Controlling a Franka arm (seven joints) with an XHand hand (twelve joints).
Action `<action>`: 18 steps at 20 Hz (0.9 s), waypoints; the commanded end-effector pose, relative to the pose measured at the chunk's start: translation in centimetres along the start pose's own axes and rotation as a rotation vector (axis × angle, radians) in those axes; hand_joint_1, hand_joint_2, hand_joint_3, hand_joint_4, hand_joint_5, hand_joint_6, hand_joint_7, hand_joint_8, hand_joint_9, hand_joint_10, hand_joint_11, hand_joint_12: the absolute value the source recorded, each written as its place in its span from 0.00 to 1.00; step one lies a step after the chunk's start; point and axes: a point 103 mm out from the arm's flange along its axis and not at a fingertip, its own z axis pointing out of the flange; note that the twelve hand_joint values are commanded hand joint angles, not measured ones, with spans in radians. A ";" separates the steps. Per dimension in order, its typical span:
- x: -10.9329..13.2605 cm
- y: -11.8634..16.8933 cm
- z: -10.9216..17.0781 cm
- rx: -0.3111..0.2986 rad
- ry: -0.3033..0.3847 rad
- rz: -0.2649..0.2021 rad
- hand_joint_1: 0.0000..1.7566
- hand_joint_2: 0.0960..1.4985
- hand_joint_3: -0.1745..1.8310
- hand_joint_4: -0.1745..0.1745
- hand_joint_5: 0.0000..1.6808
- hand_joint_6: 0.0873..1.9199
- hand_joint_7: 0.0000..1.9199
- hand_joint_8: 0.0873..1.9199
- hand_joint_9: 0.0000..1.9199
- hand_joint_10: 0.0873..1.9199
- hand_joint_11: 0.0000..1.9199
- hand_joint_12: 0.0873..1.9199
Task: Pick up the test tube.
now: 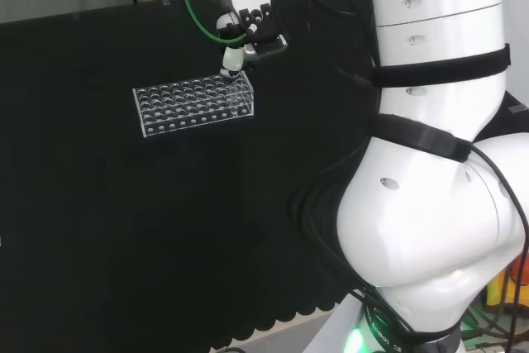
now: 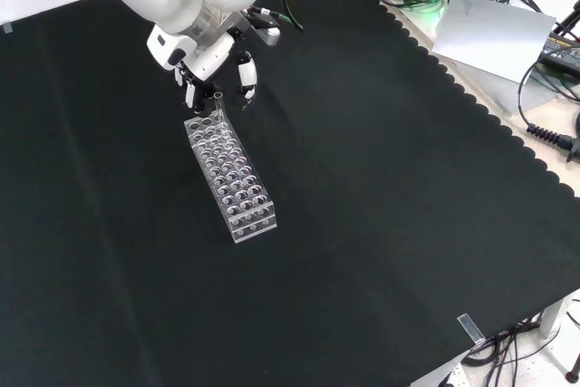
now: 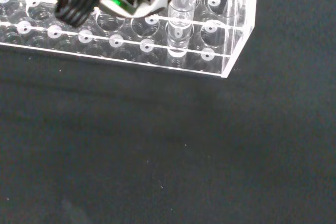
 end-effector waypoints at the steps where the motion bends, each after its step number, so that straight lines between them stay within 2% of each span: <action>1: 1.0 0.4 -0.2 0.002 0.022 0.009 0.58 0.35 0.45 0.13 0.46 0.37 0.72 0.29 0.67 0.32 0.44 0.65; 4: 0.3 0.7 0.2 0.006 0.049 0.014 0.59 0.35 0.45 0.12 0.47 0.37 0.74 0.27 0.69 0.31 0.46 0.65; 7: 0.4 1.2 0.4 0.005 0.075 0.027 0.61 0.36 0.45 0.06 0.49 0.36 0.77 0.24 0.74 0.30 0.52 0.61; 10: 0.6 1.5 0.6 -0.012 0.108 0.049 0.65 0.36 0.45 0.01 0.54 0.33 0.81 0.21 0.80 0.27 0.60 0.56; 13: 0.6 1.6 0.7 -0.058 0.159 0.072 0.67 0.54 0.27 0.00 0.65 0.37 0.83 0.19 0.83 0.25 0.66 0.52; 15: 0.7 1.5 0.5 -0.104 0.214 0.093 0.68 0.57 0.22 0.00 0.68 0.35 0.85 0.19 0.84 0.25 0.69 0.49; 16: 0.8 1.5 0.4 -0.121 0.230 0.099 0.70 0.53 0.26 0.00 0.71 0.32 0.80 0.21 0.84 0.27 0.69 0.46; 18: 1.1 1.5 0.3 -0.138 0.235 0.108 0.74 0.43 0.38 0.00 0.74 0.32 0.72 0.28 0.83 0.30 0.68 0.44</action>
